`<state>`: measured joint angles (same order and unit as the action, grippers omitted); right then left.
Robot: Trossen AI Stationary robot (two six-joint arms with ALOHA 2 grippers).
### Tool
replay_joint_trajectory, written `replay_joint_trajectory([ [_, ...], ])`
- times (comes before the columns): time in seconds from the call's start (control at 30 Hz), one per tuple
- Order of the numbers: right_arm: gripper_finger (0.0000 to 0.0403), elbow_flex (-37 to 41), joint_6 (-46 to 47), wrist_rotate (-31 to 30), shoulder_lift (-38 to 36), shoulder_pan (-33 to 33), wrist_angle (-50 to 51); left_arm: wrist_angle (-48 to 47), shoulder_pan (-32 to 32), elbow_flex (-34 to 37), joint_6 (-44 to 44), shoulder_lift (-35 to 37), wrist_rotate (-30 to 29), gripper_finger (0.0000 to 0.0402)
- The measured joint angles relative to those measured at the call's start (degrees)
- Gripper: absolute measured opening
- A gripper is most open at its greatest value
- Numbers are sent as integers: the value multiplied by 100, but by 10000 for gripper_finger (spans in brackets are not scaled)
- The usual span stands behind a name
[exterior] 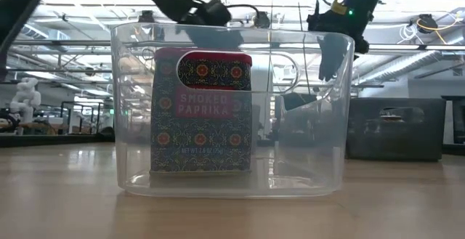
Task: Sort spices by type
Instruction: Put the brown spice bottle into the black bin
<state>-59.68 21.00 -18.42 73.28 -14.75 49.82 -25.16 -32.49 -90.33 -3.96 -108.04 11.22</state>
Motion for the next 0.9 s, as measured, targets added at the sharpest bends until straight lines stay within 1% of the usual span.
replay_joint_trajectory([
  [0.03, 224, 17, -58, -116, -2, 24, 2, -122, 0, -278, 176, -181, -326, 260],
  [0.07, 224, 35, -110, -205, -2, 33, 9, -383, 0, -596, 264, -383, -506, 260],
  [0.13, 224, 78, -236, -276, 0, 38, 44, -1054, -6, -1235, 305, -777, -507, 260],
  [0.23, 224, 96, -459, -285, 0, 29, 147, -1982, 44, -2000, 311, -1285, -463, 260],
  [0.37, 224, 99, -586, -286, -62, -34, 402, -2400, 165, -2623, 344, -1821, -705, 260],
  [0.47, 224, 99, -474, -290, -238, -121, 701, -2574, 251, -2914, 359, -2161, -969, 260],
  [0.6, 224, 99, -425, -285, -658, -263, 829, -2826, 332, -3106, 370, -2358, -1443, 260],
  [0.77, 224, 99, -431, -264, -1243, -445, 839, -3013, 426, -3112, 515, -2410, -1473, 260],
  [0.9, 224, 99, -432, -261, -1557, -520, 839, -2822, 453, -3112, 600, -2401, -1467, 260],
])
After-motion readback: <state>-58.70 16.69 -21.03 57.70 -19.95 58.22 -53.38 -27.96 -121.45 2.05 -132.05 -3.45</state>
